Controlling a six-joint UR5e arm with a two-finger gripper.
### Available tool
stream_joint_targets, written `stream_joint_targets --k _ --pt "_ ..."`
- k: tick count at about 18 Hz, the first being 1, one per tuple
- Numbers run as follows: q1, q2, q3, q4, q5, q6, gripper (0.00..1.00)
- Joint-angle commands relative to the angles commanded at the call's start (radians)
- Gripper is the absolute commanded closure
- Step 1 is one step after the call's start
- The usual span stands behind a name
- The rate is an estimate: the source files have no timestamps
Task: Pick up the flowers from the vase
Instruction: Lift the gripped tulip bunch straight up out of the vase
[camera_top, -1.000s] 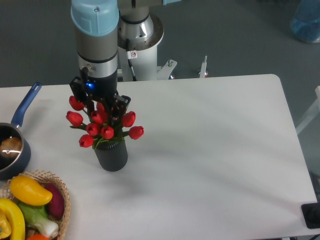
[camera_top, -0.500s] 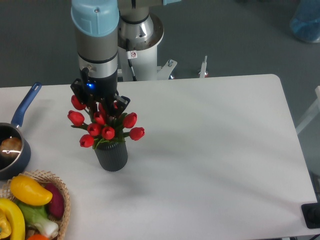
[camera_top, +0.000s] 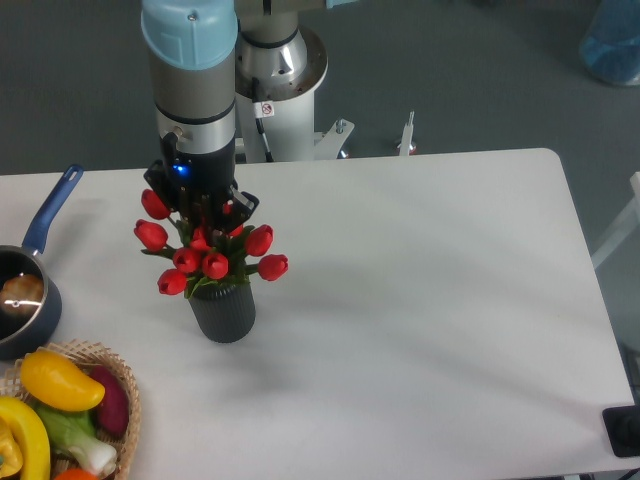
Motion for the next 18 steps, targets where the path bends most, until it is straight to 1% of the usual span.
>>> stream_joint_targets --k 2,5,7,9,18 --pt "0.0 0.003 0.003 0.002 0.015 0.002 0.82" --pt "0.0 0.006 0.006 0.002 0.061 0.014 0.87" --pt "0.0 0.005 0.017 0.003 0.066 0.015 0.96" --pt "0.002 0.003 0.031 0.002 0.074 0.015 0.98" --pt "0.006 0.009 0.06 0.003 0.071 0.015 0.98"
